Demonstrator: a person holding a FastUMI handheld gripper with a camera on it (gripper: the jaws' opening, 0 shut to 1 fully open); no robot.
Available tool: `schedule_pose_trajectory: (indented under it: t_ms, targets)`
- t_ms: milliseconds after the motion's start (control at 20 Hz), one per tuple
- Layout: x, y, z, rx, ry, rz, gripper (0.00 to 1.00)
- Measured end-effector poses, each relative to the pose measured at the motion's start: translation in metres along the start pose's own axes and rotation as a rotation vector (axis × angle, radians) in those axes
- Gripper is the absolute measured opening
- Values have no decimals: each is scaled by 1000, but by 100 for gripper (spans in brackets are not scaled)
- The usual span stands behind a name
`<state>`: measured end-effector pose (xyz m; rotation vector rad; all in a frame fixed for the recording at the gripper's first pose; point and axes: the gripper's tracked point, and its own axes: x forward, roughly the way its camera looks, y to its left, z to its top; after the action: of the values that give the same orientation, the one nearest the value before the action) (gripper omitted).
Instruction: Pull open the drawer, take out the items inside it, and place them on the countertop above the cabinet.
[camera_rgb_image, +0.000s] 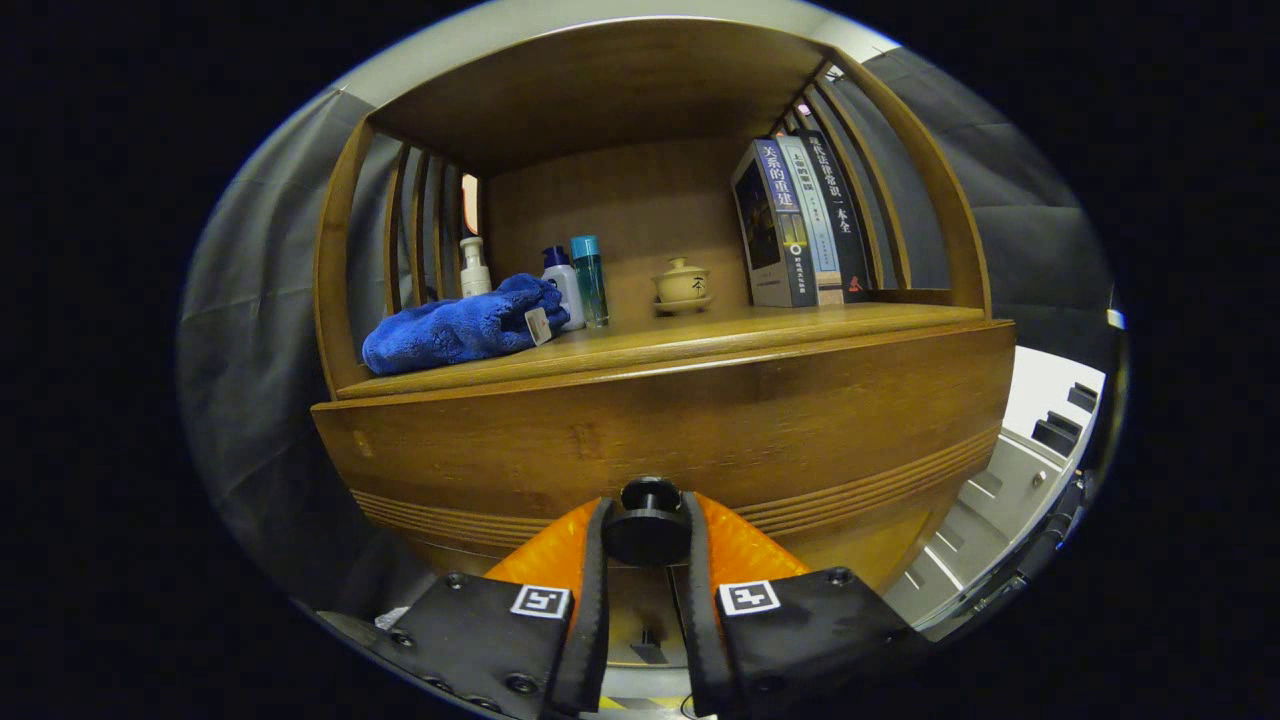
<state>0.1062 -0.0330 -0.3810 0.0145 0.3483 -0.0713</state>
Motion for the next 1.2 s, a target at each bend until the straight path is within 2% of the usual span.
schedule_pose_trajectory:
  t_ms: [550,1200]
  targets:
    - [-68,4,-13,-59,38,38,41]
    - [-125,9,-33,-107,97,65,40]
